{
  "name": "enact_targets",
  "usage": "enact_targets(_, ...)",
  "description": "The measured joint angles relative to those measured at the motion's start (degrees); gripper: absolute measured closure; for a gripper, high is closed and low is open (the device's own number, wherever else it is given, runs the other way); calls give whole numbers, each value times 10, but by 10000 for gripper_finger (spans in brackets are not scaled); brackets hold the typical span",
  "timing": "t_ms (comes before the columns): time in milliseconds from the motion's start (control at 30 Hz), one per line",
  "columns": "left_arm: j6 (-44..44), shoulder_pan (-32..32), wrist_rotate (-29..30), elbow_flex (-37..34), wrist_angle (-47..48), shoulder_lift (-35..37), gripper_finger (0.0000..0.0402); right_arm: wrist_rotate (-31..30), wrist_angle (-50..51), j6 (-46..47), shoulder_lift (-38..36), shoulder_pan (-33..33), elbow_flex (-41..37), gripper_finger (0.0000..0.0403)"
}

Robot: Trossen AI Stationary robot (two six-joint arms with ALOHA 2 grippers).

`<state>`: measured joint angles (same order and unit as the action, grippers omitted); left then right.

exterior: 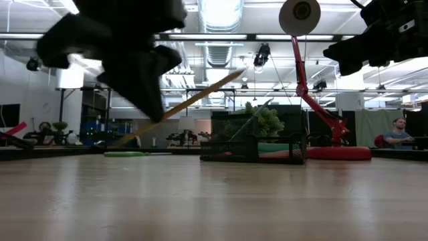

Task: Pick and place office supplies into organizer
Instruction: Put the yellow pencil into the black desk organizer

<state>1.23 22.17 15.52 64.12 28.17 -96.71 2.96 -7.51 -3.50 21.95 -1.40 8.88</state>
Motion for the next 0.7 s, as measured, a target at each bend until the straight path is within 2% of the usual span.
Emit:
enact_targets(233,-58,-17,18,0,-129,16,395,0,0,0,0,0,0,331)
enact_targets(300,-62,-23,64,-3,-169,21,395,0,0,0,0,0,0,327)
enact_targets(367,-45,-27,145,-9,-239,21,395,0,0,0,0,0,0,324)
enact_targets(433,-57,-32,182,-15,-293,22,395,0,0,0,0,0,0,322)
enact_targets(700,-92,-47,183,-24,-414,21,395,0,0,0,0,0,0,322)
